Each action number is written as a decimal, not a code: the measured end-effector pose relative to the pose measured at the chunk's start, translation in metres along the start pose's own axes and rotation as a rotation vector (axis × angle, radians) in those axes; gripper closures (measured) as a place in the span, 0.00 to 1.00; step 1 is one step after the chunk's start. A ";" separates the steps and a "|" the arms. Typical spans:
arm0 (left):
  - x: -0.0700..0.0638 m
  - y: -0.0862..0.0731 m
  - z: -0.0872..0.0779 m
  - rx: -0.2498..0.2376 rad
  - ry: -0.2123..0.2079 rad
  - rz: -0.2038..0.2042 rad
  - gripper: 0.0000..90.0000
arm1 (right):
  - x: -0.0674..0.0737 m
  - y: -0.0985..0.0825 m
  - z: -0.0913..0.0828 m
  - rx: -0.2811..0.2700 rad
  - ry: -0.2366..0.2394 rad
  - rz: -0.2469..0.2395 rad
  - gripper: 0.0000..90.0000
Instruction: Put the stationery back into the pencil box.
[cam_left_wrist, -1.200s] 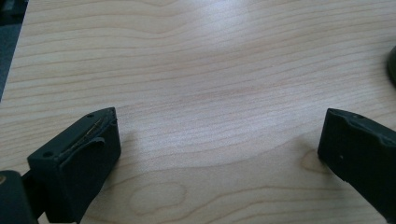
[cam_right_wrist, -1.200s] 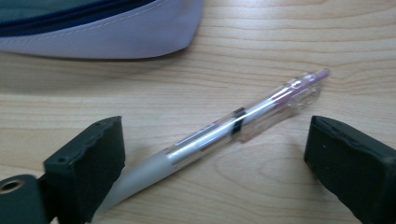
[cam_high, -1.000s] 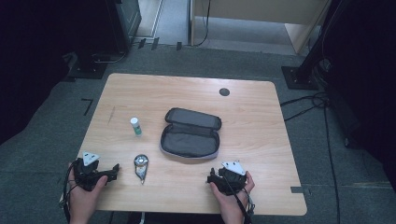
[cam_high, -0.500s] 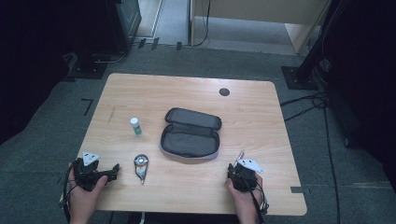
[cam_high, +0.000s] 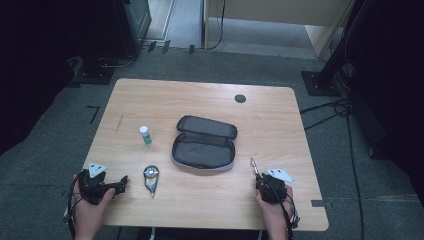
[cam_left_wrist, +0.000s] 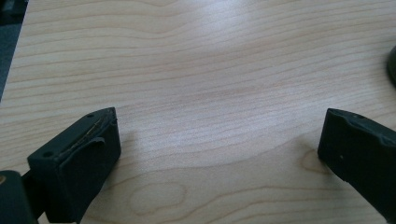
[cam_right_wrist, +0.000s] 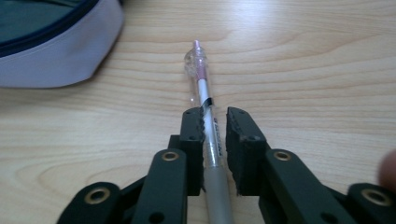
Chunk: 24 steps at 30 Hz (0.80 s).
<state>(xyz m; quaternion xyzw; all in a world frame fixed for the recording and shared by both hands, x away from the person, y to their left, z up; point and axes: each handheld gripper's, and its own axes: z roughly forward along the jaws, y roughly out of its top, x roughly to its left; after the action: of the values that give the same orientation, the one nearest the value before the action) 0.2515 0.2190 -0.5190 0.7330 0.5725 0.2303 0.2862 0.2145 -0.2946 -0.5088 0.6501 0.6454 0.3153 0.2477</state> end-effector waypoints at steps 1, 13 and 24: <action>0.000 0.000 0.000 0.000 0.000 0.000 0.00 | -0.001 -0.002 -0.001 -0.001 0.015 -0.010 0.84; 0.000 0.000 0.000 -0.001 0.000 -0.001 0.00 | -0.019 -0.020 -0.015 0.022 0.125 -0.122 0.88; 0.000 0.000 0.000 -0.001 0.000 -0.001 0.00 | -0.024 -0.026 -0.018 0.014 0.111 -0.186 0.77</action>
<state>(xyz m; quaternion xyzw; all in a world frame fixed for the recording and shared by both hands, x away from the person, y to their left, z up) 0.2515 0.2189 -0.5191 0.7326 0.5728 0.2305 0.2866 0.1839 -0.3189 -0.5176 0.5708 0.7178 0.3220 0.2350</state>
